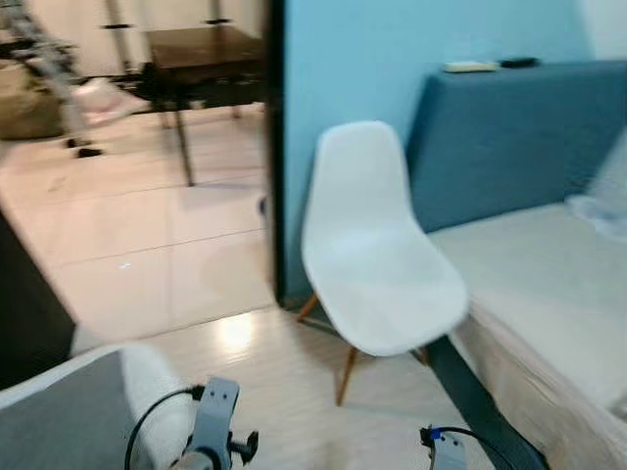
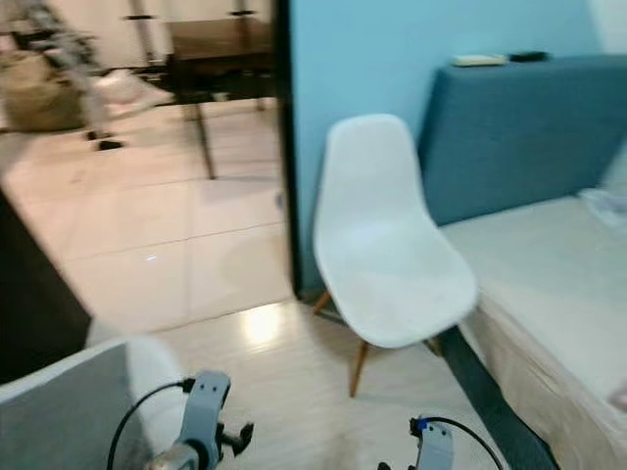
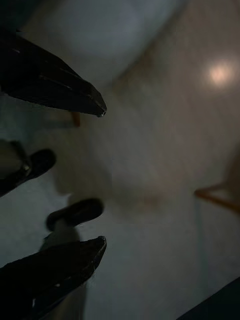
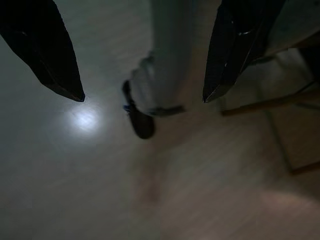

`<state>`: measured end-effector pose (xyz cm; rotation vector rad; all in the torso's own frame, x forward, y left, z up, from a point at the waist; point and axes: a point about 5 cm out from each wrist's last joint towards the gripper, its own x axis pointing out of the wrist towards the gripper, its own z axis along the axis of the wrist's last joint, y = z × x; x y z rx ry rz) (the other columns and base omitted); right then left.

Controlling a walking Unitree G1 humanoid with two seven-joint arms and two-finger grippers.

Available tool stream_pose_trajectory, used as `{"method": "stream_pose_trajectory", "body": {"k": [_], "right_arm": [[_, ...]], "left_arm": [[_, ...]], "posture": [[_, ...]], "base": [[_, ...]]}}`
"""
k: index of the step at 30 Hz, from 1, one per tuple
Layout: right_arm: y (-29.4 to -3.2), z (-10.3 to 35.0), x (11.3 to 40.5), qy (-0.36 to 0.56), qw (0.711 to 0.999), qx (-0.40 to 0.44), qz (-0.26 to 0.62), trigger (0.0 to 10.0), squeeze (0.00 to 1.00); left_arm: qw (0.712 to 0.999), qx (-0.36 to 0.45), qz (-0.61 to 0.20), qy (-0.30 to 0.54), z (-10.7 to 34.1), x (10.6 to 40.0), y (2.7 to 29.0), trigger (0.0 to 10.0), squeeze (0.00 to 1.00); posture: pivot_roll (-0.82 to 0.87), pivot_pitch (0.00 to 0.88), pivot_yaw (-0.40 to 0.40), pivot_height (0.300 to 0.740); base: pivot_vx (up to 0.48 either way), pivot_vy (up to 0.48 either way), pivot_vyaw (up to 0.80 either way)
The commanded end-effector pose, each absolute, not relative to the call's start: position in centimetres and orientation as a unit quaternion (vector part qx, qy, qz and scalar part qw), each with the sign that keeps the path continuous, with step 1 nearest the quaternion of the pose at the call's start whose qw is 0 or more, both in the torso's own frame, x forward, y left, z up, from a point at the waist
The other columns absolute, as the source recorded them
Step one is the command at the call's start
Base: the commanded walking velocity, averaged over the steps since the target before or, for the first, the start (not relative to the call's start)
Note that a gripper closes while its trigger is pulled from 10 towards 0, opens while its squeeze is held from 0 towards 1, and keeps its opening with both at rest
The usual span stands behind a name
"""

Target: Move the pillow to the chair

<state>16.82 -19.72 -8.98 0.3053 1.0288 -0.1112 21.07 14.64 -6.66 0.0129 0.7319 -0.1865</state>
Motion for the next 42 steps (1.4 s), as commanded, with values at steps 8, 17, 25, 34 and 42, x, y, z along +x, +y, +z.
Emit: {"method": "stream_pose_trajectory", "body": {"k": [8,17,25,34,42], "right_arm": [[-20.0,-9.3,16.1,0.509,0.850,0.124,-0.057,10.0,0.00],[-20.2,-9.5,15.7,0.530,0.844,0.074,-0.037,10.0,0.00],[-20.2,-9.5,15.6,0.533,0.843,0.060,-0.031,10.0,0.00],[-20.3,-9.5,15.6,0.535,0.843,0.046,-0.025,10.0,0.00],[-20.2,-9.5,15.7,0.535,0.843,0.043,-0.024,10.0,0.00]], "left_arm": [[0.910,-0.066,-0.099,0.398,-8.0,18.6,14.4,10.0,0.00],[0.884,-0.029,-0.070,0.462,-9.4,16.2,15.2,10.0,0.00],[0.879,-0.017,-0.065,0.472,-9.6,15.8,15.3,10.0,0.00],[0.887,-0.041,-0.050,0.458,-9.0,17.3,15.0,10.0,0.00],[0.890,-0.056,-0.043,0.451,-8.8,17.8,15.1,10.0,0.00]], "posture": [[0.01,0.000,-0.012,0.740],[-0.03,0.000,-0.002,0.740],[-0.05,0.000,0.004,0.740],[-0.06,0.000,0.009,0.740],[-0.05,0.000,0.007,0.740]], "base": [[0.000,0.000,-0.76],[0.000,0.000,-0.75],[0.000,0.000,-0.75],[0.000,0.000,-0.76],[0.000,0.000,-0.75]]}}
